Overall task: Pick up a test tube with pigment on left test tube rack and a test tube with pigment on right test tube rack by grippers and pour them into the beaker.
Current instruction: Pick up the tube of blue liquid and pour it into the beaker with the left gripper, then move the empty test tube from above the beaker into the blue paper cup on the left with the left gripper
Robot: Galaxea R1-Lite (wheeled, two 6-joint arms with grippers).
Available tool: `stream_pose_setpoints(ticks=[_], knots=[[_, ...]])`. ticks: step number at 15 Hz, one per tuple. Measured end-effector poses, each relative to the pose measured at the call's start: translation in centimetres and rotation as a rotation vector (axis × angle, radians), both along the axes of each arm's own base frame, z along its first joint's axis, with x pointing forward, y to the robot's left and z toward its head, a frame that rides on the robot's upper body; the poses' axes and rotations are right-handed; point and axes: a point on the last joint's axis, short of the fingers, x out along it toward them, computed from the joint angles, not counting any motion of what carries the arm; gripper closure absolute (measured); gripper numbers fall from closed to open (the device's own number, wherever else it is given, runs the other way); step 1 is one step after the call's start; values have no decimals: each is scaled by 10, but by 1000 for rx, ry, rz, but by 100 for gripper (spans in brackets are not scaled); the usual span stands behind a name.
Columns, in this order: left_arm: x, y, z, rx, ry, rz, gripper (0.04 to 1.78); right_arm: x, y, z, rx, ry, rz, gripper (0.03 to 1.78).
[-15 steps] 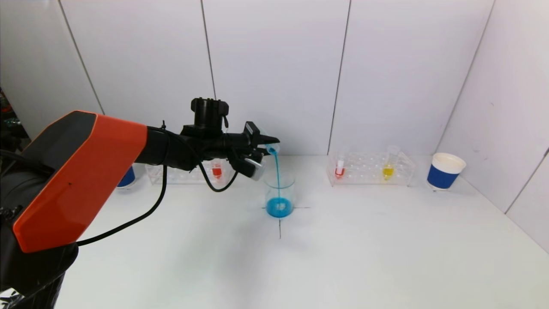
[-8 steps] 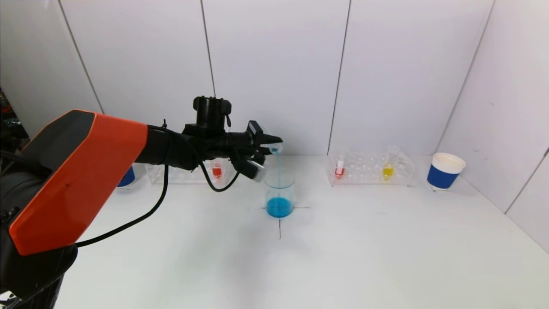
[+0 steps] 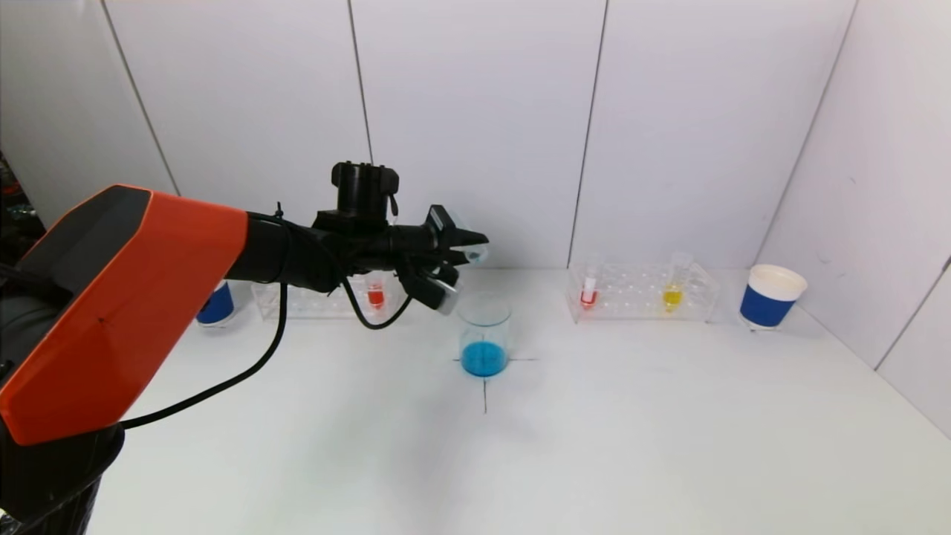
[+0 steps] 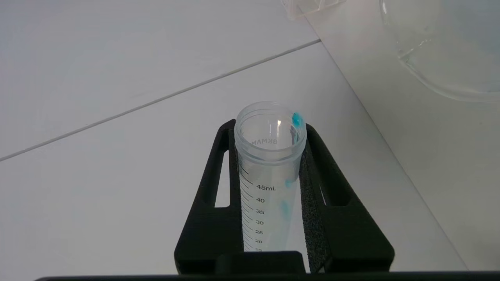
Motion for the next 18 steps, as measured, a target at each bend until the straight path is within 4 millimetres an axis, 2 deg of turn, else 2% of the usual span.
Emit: stream_pose_setpoints(ticks=[18], knots=[[-11,-2,3,12,-10,-6,138,0,0,0,0,0,0,4]])
